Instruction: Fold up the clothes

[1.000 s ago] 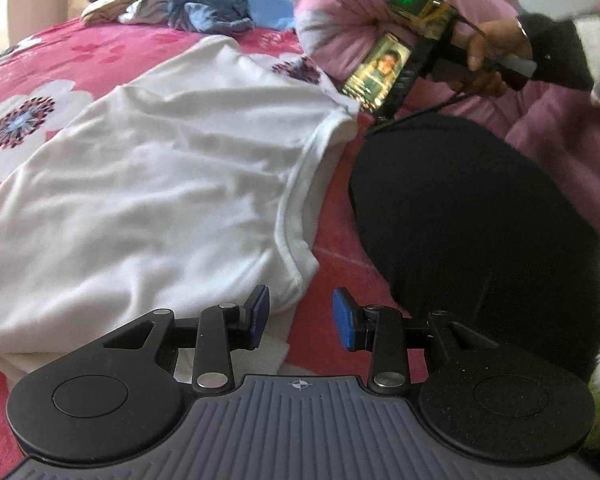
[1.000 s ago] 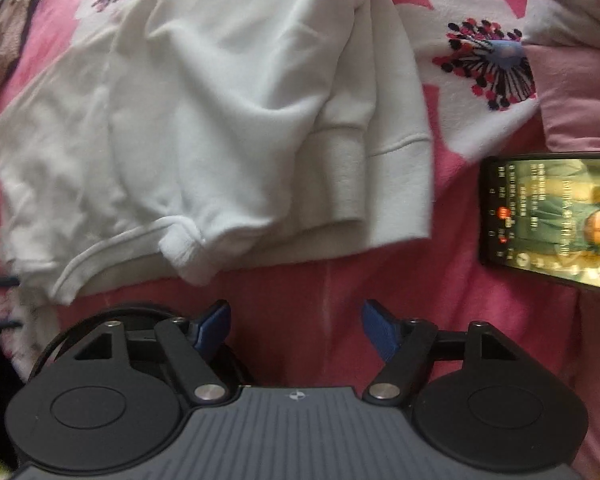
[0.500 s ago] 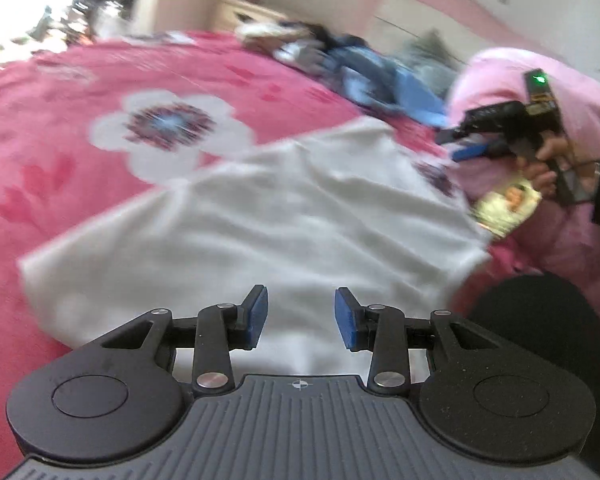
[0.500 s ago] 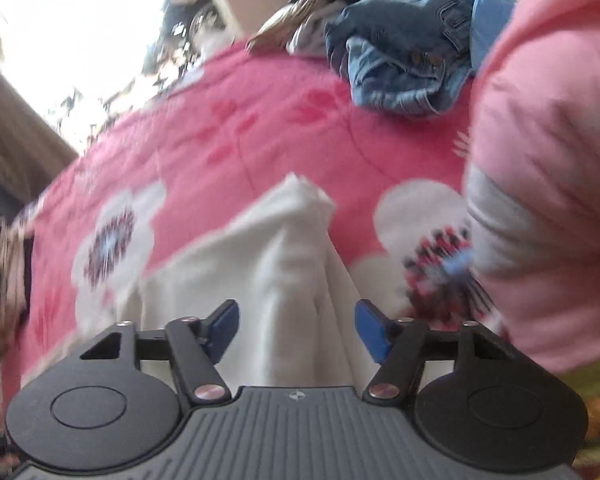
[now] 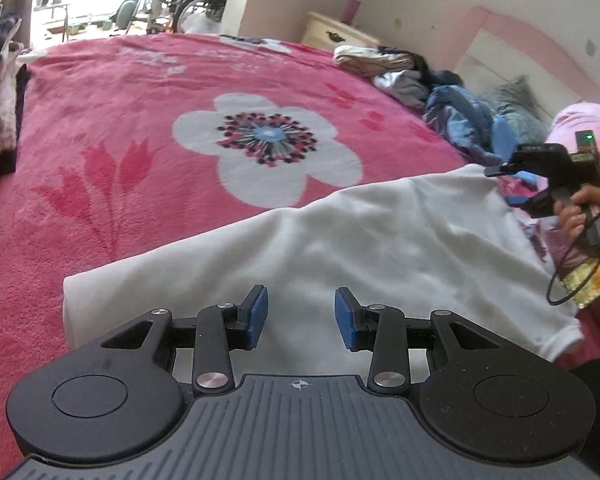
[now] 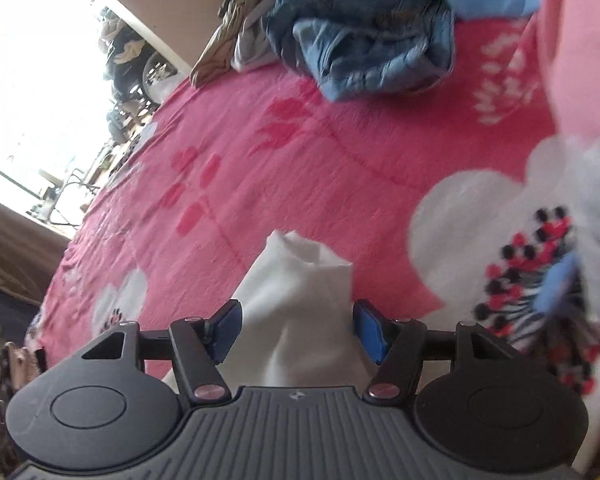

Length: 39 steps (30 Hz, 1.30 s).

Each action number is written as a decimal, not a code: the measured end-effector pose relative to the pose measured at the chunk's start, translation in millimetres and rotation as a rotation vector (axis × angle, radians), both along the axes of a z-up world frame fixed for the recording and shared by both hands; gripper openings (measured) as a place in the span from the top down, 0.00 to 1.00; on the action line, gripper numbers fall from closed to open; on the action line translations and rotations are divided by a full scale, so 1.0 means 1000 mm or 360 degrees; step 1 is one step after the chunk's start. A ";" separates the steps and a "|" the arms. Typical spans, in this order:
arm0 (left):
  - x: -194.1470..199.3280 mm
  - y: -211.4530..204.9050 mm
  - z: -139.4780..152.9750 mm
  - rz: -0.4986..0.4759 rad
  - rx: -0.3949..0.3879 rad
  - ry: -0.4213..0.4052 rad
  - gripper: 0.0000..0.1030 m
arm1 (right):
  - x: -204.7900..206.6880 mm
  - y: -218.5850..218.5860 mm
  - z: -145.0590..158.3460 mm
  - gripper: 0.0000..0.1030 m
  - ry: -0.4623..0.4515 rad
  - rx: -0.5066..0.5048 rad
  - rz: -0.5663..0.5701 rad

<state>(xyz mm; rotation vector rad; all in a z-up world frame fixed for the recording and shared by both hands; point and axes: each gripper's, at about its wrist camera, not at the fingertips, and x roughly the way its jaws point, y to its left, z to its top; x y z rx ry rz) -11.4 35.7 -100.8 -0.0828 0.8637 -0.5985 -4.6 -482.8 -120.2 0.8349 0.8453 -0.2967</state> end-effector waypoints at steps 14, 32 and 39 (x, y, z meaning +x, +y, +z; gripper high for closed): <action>0.016 -0.001 -0.016 0.0043 0.0013 0.0066 0.64 | 0.012 0.001 0.004 0.91 -0.0168 -0.0271 0.0048; -0.026 -0.004 0.025 -0.0257 -0.0098 -0.0056 0.64 | -0.067 0.001 0.055 0.57 0.0228 -0.0093 0.0355; -0.092 -0.040 0.018 -0.0853 -0.0155 0.0088 0.64 | -0.103 0.047 0.046 0.57 0.0483 0.0033 0.0602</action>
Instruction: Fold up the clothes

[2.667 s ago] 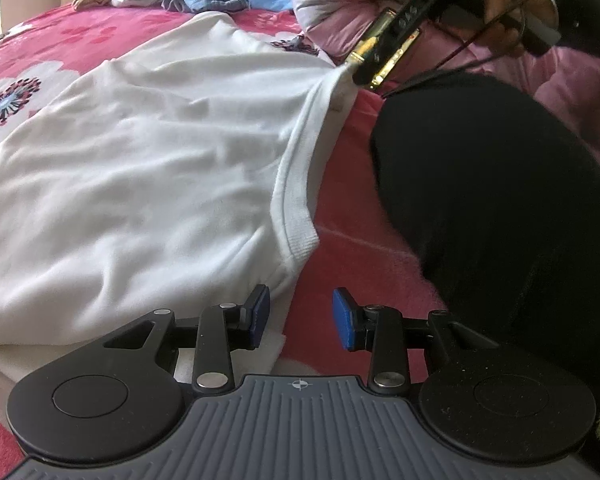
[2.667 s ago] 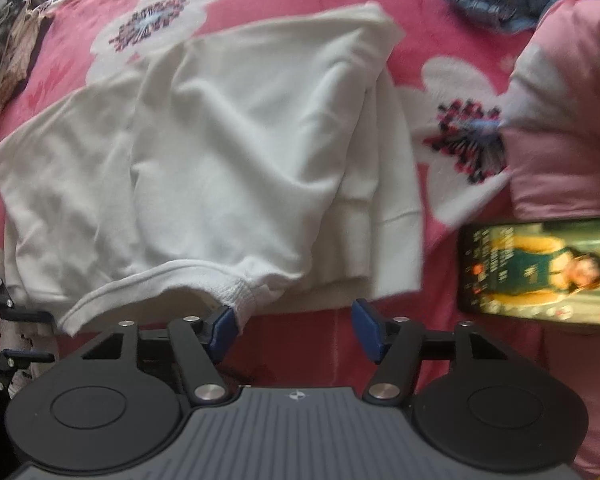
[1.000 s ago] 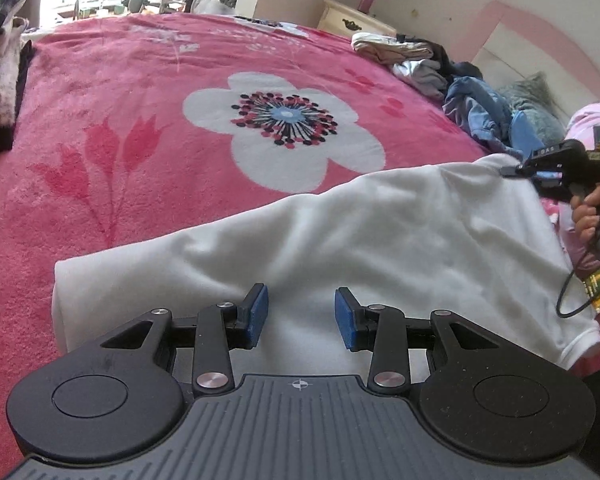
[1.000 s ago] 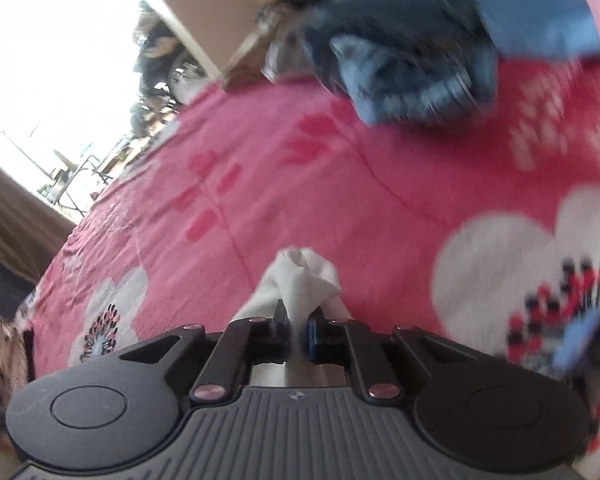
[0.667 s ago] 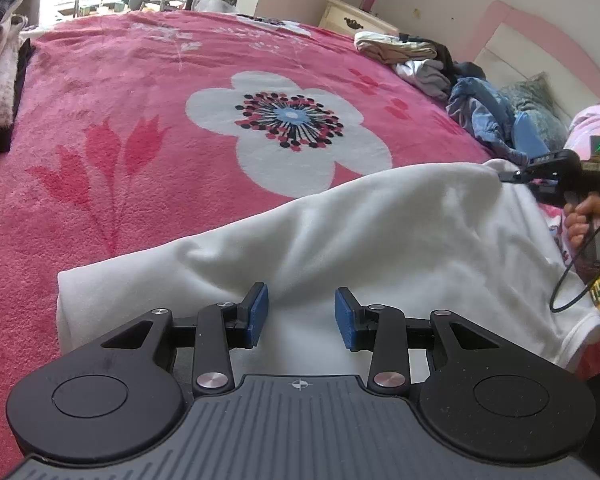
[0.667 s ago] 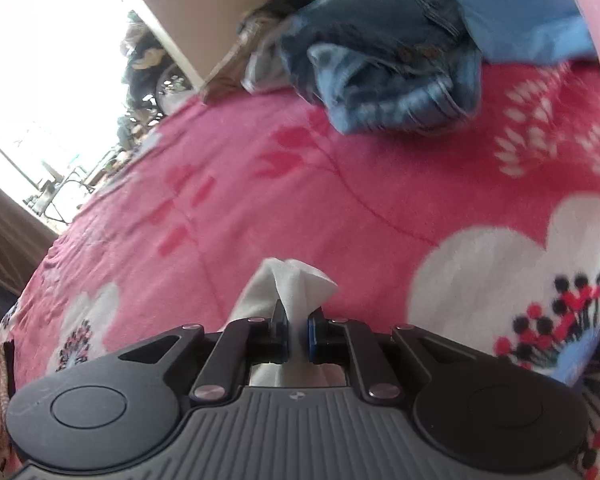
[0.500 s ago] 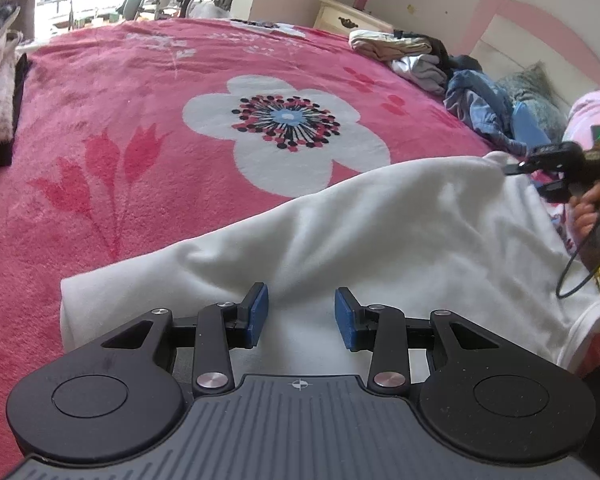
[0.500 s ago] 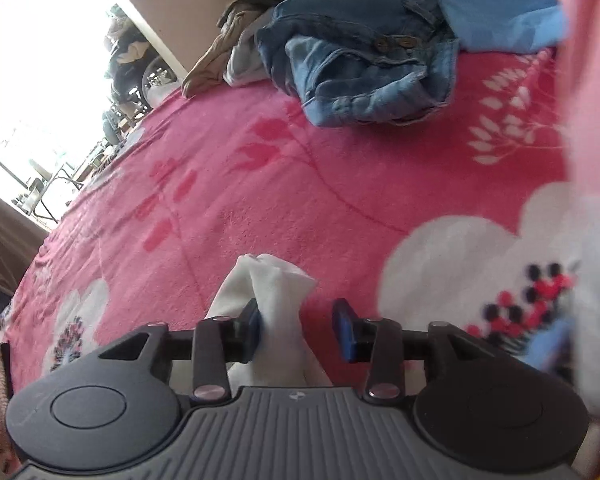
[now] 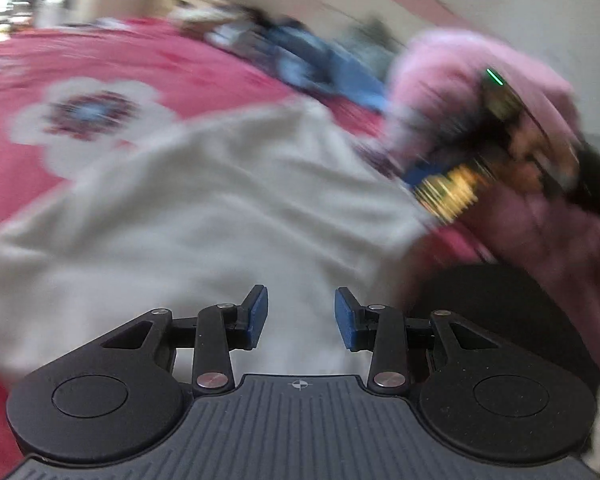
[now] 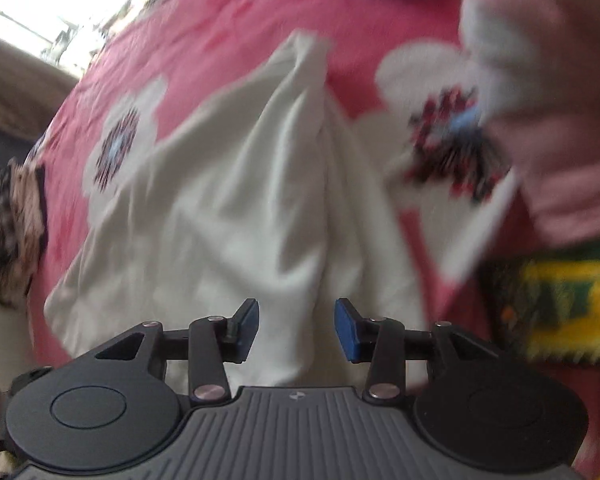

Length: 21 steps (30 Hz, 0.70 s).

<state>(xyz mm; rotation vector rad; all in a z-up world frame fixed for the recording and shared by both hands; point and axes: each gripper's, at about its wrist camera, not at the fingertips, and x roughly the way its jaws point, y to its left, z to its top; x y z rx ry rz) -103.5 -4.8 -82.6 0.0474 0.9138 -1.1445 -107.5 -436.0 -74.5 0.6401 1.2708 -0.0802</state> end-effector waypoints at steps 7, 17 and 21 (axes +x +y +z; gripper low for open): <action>-0.039 -0.025 -0.029 -0.0264 0.0154 -0.0009 0.65 | 0.002 0.023 -0.014 0.66 0.0097 -0.0062 -0.0007; -0.048 -0.019 -0.030 -0.0314 0.0198 -0.0092 0.64 | -0.002 0.036 0.005 0.93 0.0059 -0.0204 0.0071; -0.042 -0.018 -0.033 -0.0314 0.0188 -0.0057 0.64 | -0.004 0.037 0.006 0.94 0.0104 -0.0266 0.0079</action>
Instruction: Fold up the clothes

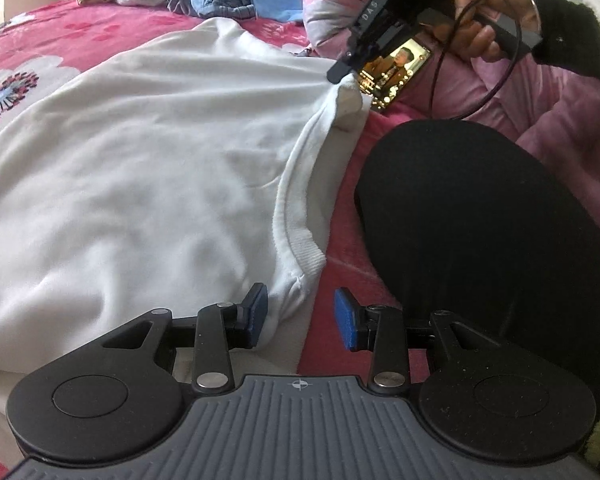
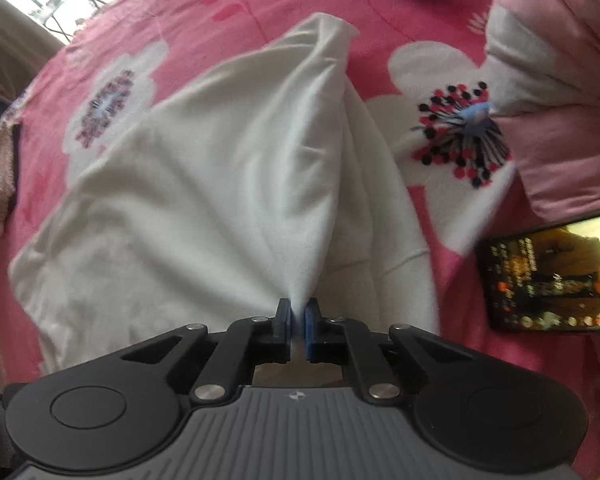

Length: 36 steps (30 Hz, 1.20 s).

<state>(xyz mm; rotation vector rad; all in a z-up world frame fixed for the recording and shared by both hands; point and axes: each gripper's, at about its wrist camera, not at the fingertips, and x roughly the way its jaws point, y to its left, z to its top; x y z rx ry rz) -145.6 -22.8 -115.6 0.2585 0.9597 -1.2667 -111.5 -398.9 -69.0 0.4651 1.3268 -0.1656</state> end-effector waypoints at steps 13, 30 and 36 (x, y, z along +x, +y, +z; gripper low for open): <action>0.029 0.042 0.033 0.0199 -0.0119 0.0146 0.64 | 0.009 0.039 0.071 0.76 -0.0252 -0.0705 0.0579; 0.090 0.131 0.045 0.1071 -0.0279 0.0172 0.62 | 0.057 0.235 0.098 0.60 -0.1109 -0.0308 0.1150; 0.122 0.150 0.026 0.1247 -0.0270 0.0187 0.62 | 0.080 0.266 0.040 0.61 -0.0857 0.0092 0.0950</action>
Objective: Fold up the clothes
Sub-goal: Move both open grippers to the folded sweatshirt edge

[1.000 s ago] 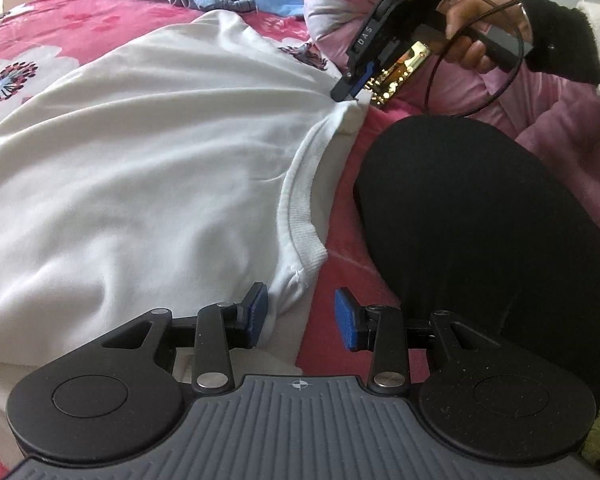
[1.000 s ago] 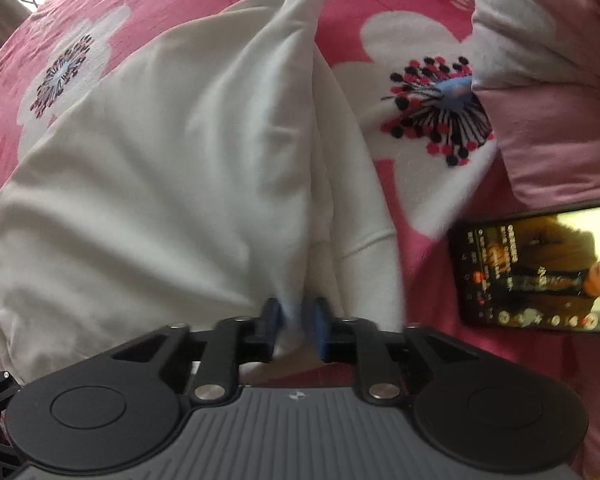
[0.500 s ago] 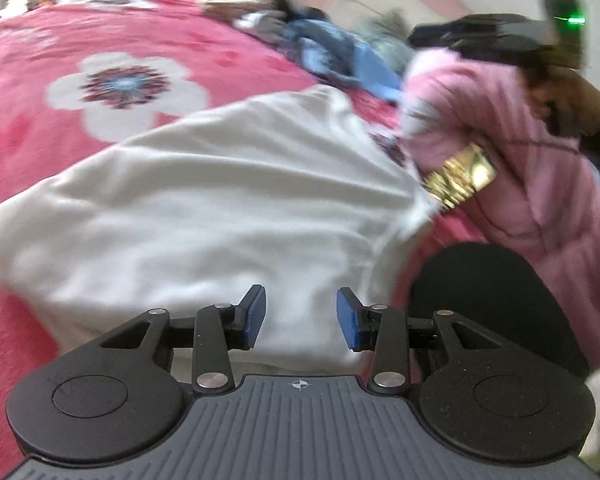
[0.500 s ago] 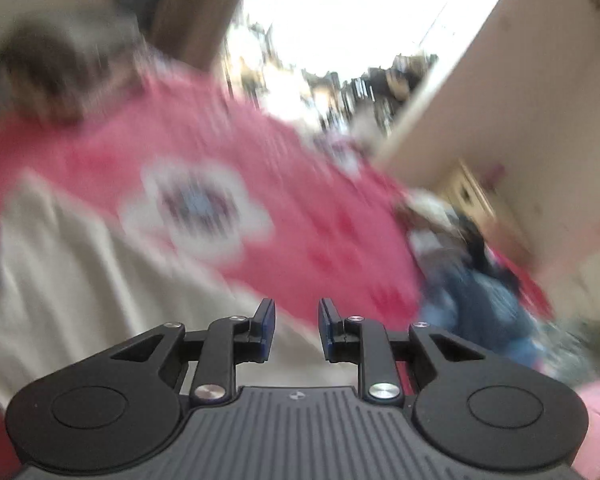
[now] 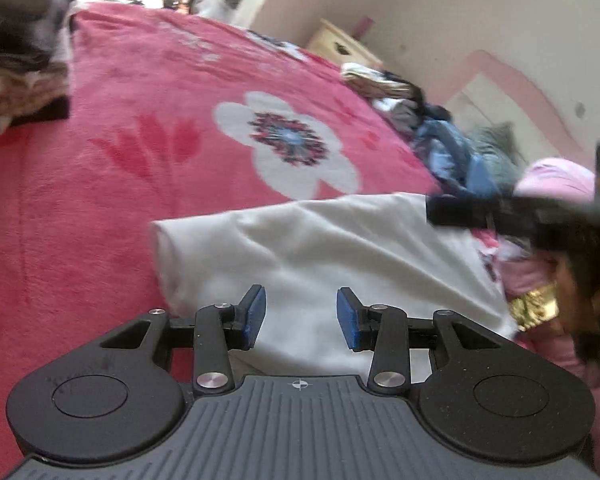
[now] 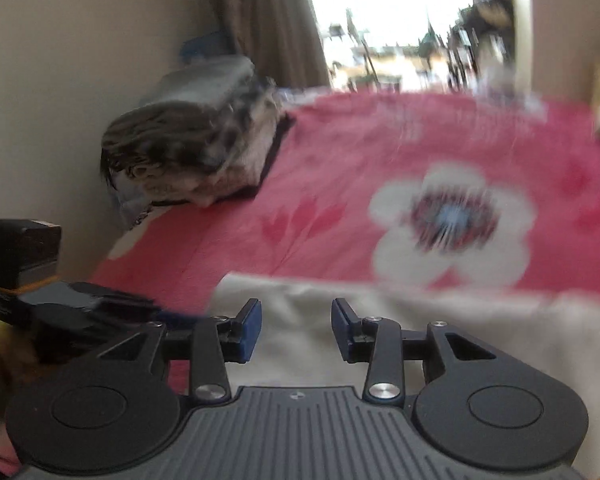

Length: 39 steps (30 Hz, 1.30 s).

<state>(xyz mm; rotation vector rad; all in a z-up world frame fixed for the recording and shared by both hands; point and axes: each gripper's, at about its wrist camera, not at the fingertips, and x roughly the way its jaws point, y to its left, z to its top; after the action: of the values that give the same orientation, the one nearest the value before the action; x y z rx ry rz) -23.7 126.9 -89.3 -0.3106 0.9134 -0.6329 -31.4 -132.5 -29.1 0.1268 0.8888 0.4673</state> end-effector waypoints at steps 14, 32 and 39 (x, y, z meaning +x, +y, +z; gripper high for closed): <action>0.012 0.010 -0.012 0.0073 0.0045 0.0008 0.62 | -0.092 -0.008 -0.052 0.63 0.0313 -0.0122 -0.0266; 0.005 -0.040 0.000 0.0110 0.0171 -0.0235 0.62 | -0.083 -0.030 -0.040 0.63 0.0014 -0.0188 -0.0439; 0.011 -0.027 -0.014 0.0242 0.0296 -0.0163 0.62 | -0.040 -0.083 -0.035 0.63 -0.0196 -0.0182 -0.0686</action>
<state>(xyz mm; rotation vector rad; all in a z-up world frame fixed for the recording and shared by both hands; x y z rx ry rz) -12.9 99.7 -103.5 -0.1770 0.8352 -0.4165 -71.1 -215.9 -64.0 0.1779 0.7390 0.0219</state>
